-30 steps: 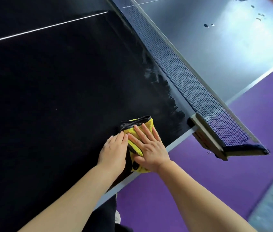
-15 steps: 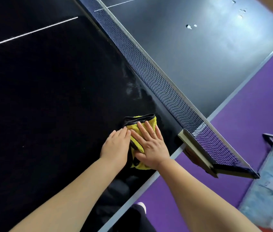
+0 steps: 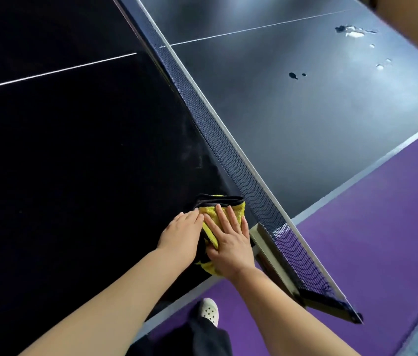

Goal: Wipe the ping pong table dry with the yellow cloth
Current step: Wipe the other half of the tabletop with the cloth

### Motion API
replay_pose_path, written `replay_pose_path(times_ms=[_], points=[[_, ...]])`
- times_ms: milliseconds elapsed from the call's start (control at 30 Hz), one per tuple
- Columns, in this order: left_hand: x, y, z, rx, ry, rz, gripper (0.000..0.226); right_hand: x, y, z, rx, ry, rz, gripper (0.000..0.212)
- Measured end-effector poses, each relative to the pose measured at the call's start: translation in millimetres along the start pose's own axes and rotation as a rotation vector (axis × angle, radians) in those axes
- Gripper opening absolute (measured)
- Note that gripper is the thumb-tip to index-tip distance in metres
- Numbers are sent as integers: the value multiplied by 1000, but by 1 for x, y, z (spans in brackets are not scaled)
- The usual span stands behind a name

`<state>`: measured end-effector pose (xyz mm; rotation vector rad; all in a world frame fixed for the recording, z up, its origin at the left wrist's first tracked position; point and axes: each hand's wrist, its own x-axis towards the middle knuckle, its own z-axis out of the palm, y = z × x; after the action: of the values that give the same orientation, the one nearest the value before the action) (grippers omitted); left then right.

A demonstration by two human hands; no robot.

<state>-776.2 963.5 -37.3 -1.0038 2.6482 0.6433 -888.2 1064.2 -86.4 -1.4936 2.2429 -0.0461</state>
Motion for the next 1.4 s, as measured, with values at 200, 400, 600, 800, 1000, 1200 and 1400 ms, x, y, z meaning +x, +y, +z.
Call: replay_pose_path(times_ms=[200,400,600,800,1000,1200,1400], points=[[-32,39,18,-27,17,-134,63,-27,12,-1,39,80,-157,77],[-86,61,44,-58,-15,-215,63,-64,15,-4,-130,-14,-218,72],[-156,58,49,-32,1,-308,56,-106,-14,-20,-87,-164,-208,61],[-242,55,43,-110,135,-418,51,-168,-53,-13,128,-92,-213,61],[-340,67,51,-177,273,-514,40,-246,-91,-3,235,49,-277,58],[-392,86,51,-206,449,-546,25,-313,-113,-2,314,179,-333,58],[-399,141,30,-522,506,-504,49,-361,-86,-24,400,358,-395,59]])
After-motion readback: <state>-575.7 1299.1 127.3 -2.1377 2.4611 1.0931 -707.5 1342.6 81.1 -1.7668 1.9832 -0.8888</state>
